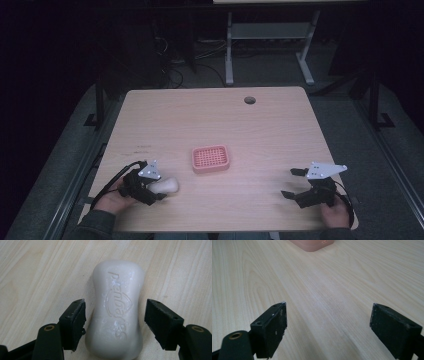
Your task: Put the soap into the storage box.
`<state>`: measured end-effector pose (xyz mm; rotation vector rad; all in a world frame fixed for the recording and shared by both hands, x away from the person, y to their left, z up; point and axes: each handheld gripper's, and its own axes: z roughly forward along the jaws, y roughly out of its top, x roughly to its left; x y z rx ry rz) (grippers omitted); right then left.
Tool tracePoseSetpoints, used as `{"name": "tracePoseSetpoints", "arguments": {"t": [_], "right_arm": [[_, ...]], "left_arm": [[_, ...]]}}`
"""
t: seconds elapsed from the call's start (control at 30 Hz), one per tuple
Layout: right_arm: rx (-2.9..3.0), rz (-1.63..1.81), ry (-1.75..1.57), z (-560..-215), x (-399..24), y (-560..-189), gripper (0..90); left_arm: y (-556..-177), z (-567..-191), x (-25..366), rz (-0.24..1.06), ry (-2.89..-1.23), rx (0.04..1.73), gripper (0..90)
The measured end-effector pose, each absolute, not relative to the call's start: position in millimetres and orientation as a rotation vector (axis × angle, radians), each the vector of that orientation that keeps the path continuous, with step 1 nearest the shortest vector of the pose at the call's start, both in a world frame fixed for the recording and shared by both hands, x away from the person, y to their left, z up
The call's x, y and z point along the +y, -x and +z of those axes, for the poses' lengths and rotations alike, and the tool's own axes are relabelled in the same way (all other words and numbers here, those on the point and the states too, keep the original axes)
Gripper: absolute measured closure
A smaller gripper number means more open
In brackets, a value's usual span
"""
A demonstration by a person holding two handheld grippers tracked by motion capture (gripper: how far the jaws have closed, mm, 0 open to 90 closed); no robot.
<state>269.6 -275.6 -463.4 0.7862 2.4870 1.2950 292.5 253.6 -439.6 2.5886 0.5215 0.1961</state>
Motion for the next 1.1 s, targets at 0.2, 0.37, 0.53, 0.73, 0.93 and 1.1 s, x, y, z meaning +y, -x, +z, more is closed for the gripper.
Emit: {"name": "tracePoseSetpoints", "arguments": {"t": [0.2, 0.37, 0.53, 0.73, 0.93, 1.1], "right_arm": [[2.488, 1.295, -0.786, -463.3, -275.5, -269.4, 13.5], [2.485, 1.298, -0.780, -463.2, -275.2, -269.7, 13.5], [2.485, 1.298, -0.781, -463.2, -275.0, -269.7, 13.5], [2.485, 1.297, -0.782, -463.2, -274.7, -269.6, 13.5], [2.484, 1.299, -0.781, -463.1, -275.1, -269.6, 13.5], [2.484, 1.300, -0.782, -463.1, -275.1, -269.5, 13.5]], "left_arm": [[-293.3, -440.7, 252.7, 0.198, -2.598, 0.515, 38.0], [-294.7, -442.2, 254.1, 0.184, -2.595, 0.525, 40.8], [-295.6, -443.3, 253.6, 0.183, -2.599, 0.519, 42.0], [-296.1, -444.4, 252.6, 0.170, -2.601, 0.524, 43.0], [-297.7, -445.5, 250.2, 0.177, -2.613, 0.512, 43.3], [-298.4, -445.8, 250.0, 0.158, -2.609, 0.520, 44.2]]}}
